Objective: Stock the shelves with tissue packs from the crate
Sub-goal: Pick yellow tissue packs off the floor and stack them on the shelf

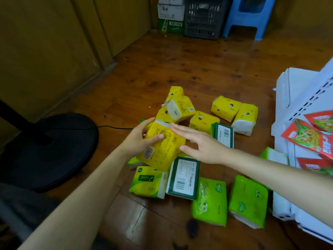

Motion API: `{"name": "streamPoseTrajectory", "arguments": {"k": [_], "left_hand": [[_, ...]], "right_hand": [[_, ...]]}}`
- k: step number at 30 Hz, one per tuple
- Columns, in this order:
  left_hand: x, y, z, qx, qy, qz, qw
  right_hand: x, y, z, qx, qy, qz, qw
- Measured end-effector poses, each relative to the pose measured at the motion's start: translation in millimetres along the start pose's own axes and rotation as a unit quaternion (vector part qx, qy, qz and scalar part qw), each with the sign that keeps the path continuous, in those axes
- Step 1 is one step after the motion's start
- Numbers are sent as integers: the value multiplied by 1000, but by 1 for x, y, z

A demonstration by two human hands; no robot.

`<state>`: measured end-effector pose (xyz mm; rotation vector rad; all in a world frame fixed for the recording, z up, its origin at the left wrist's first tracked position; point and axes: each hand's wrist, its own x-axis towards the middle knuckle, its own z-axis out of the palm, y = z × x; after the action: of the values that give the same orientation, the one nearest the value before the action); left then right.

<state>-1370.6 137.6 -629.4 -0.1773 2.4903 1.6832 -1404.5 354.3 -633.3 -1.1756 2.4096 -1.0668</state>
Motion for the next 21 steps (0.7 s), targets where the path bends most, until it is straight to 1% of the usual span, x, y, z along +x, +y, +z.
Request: {"name": "streamPoseTrajectory", "arguments": {"k": [1, 2, 3, 4, 5, 6, 8, 10, 12, 13, 14, 16, 18, 19, 21], "left_hand": [[-2, -3, -2, -18, 7, -4, 1000], [-3, -4, -3, -42, 19, -9, 999], [-4, -4, -3, -71, 35, -12, 997], [-6, -4, -3, -101, 51, -13, 994], [-6, -3, -3, -129, 65, -9, 989], [-6, -2, -3, -152, 81, -1, 985], [-5, -1, -2, -182, 97, 22, 978], [-6, 1, 0, -173, 101, 44, 979], [-8, 4, 1, -127, 102, 66, 984], [-8, 4, 2, -104, 105, 72, 986], [-7, 3, 1, -76, 109, 71, 989], [-5, 2, -2, 0, 123, 50, 991], [-8, 6, 1, 31, 118, 37, 992], [-9, 10, 5, 12, 106, 37, 994], [-11, 21, 21, -58, 80, 28, 995]], "right_hand": [[1, -3, 4, 52, 29, 22, 998], [2, -7, 8, 122, 69, 53, 989], [4, -10, 11, 197, 111, 93, 970], [6, -14, 14, 268, 141, 140, 943], [8, -16, 18, 338, 152, 191, 909], [10, -16, 21, 407, 144, 236, 870], [12, -19, 30, 514, 106, 285, 802], [15, -20, 40, 577, 83, 302, 754], [20, -22, 46, 622, 95, 305, 714], [22, -22, 46, 635, 106, 307, 701], [24, -21, 45, 640, 117, 305, 695], [24, -17, 39, 637, 152, 301, 693], [21, -12, 28, 614, 187, 300, 706], [17, -12, 21, 593, 203, 299, 720], [8, -19, 4, 538, 237, 293, 754]]}}
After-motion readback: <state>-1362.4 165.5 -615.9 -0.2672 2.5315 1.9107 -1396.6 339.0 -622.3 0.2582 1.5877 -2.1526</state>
